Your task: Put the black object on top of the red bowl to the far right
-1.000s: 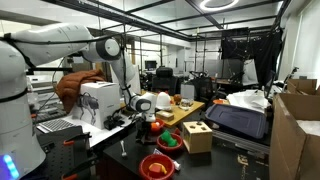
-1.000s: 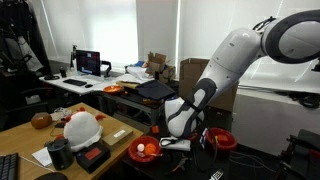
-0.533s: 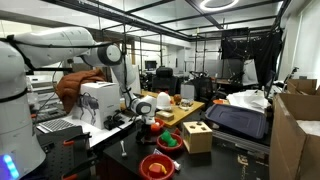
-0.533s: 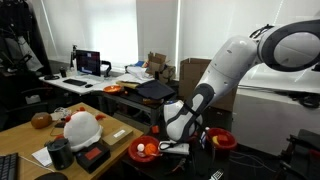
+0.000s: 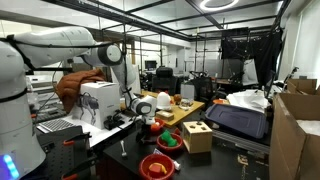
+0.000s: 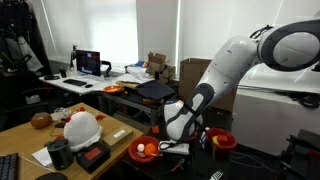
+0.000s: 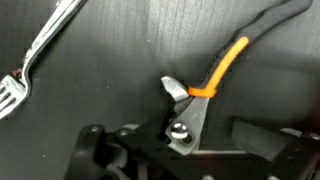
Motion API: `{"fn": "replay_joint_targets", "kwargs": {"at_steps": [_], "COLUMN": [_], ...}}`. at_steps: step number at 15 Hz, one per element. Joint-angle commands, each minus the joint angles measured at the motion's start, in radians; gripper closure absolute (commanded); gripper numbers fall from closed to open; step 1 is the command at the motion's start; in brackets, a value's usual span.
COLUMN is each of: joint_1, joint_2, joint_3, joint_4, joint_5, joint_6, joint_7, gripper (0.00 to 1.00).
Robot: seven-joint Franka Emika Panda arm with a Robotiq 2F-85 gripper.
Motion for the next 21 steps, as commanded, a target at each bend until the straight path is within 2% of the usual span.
{"fn": "replay_joint_targets", "kwargs": {"at_steps": [1,5,7,10,18,21], "joint_1": [-0.018,-0.027,-0.030,-0.027,0.013,0.028], "joint_2": [0.014,0.009,0.008,-0.008,-0.025,-0.039], "joint_3": [0.033,0.044,0.043,0.038,-0.001,-0.009], "joint_4": [-0.018,-0.021,-0.014,-0.022,-0.031,-0.052], "joint_5": [0.002,0.003,-0.003,-0.015,-0.059,-0.071], "joint_6": [0.045,0.062,0.052,0.036,0.016,0.048], "joint_7": [0.014,0.006,0.001,-0.009,0.026,0.020], "gripper": [0.63,0.92,0.93,1.00,1.00,1.00]}}
